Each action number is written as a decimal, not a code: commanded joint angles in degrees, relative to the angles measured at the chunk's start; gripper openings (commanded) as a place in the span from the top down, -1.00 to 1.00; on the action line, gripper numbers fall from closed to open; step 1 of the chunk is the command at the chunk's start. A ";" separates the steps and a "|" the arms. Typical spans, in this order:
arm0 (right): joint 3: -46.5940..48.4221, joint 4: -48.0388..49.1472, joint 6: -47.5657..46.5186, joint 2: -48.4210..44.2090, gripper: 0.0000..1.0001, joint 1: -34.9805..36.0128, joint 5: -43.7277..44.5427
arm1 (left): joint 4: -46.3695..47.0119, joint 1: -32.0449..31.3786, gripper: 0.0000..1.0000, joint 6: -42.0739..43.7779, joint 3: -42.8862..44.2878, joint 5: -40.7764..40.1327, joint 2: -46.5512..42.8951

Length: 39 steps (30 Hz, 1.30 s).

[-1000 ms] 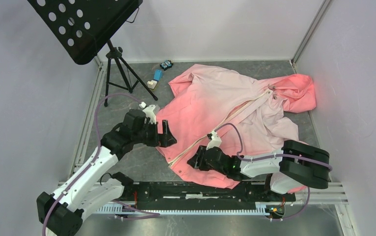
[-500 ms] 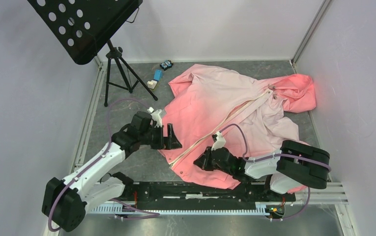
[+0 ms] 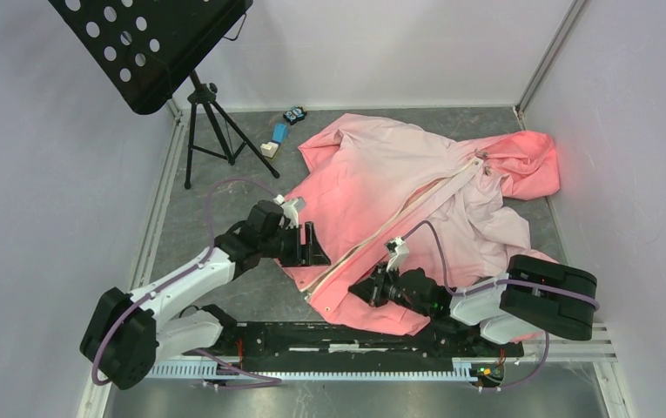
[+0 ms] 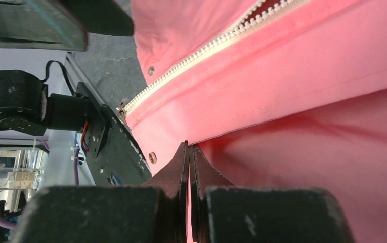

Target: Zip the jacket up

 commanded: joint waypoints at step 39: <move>3.88 -15.91 -15.59 -9.23 0.39 -0.51 -2.40 | 17.06 -5.35 0.76 -0.26 -3.11 7.70 8.05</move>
